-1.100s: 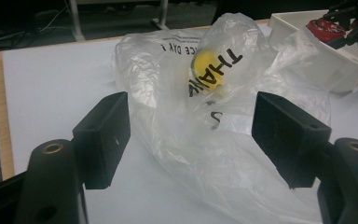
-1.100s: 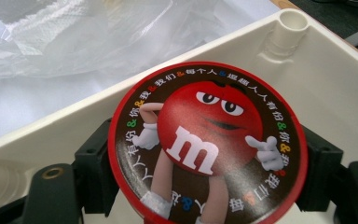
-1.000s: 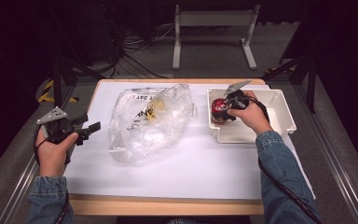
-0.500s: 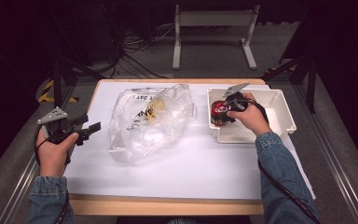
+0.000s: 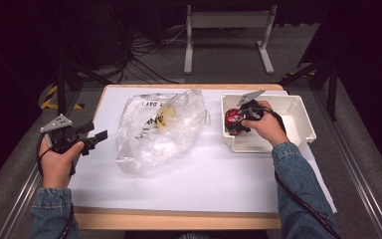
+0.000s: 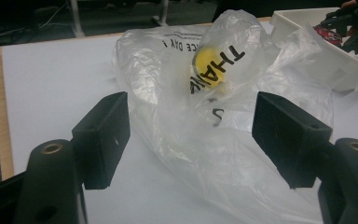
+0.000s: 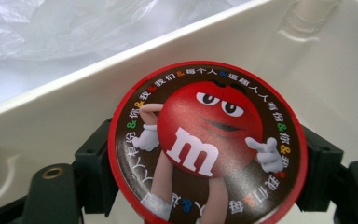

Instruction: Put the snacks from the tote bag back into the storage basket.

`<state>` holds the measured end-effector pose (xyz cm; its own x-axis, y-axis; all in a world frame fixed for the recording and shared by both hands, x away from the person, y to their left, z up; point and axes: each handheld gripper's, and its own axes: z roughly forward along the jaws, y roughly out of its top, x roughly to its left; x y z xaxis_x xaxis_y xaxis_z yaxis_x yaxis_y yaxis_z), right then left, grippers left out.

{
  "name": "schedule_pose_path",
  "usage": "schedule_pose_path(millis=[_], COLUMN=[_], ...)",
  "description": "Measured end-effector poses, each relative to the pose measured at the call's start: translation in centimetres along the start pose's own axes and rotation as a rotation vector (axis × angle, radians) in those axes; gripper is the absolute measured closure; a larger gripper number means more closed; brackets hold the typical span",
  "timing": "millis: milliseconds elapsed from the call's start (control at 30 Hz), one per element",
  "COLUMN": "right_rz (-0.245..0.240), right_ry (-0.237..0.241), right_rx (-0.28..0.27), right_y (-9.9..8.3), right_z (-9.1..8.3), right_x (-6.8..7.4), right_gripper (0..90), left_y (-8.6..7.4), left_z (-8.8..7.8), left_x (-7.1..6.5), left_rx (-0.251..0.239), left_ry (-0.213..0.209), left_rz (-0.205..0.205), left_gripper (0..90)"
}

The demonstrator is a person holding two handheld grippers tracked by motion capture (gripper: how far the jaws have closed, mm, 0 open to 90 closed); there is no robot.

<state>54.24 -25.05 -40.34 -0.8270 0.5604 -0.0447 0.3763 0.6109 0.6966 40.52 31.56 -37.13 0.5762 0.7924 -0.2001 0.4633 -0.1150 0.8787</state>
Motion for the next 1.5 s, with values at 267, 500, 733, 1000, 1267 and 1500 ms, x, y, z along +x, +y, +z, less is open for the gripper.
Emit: schedule_pose_path(millis=[267, 500, 733, 1000, 1267, 1500], right_rz=[0.0, -0.003, 0.022, 0.043, 0.063, 0.079], right_ry=[0.005, 0.003, -0.002, -0.025, -0.016, 0.003], right_rx=[-0.004, -0.004, -0.002, -0.055, -0.168, -0.222], right_y=[-0.2, -0.3, -0.2, 0.5, 1.5, 1.2], right_z=[0.1, 0.1, -0.1, -1.8, -5.6, -9.0], right_x=[0.1, 0.1, 0.1, 0.0, 0.6, 2.3], right_gripper=[24.9, 24.9, 17.9, 11.2, 8.3, 7.9], left_y=[0.0, 0.1, 0.0, -0.1, -0.3, -0.4], left_z=[0.0, 0.1, 0.1, -0.1, -0.7, -1.2], left_x=[0.0, -0.1, -0.1, -0.2, -0.7, -1.6], left_rx=[0.0, 0.001, 0.003, 0.009, 0.028, 0.045], left_ry=[0.001, -0.001, -0.001, -0.006, -0.016, -0.049], left_rz=[0.004, 0.005, 0.005, 0.006, 0.018, 0.045], left_gripper=[28.7, 28.6, 28.5, 28.0, 26.8, 25.3])
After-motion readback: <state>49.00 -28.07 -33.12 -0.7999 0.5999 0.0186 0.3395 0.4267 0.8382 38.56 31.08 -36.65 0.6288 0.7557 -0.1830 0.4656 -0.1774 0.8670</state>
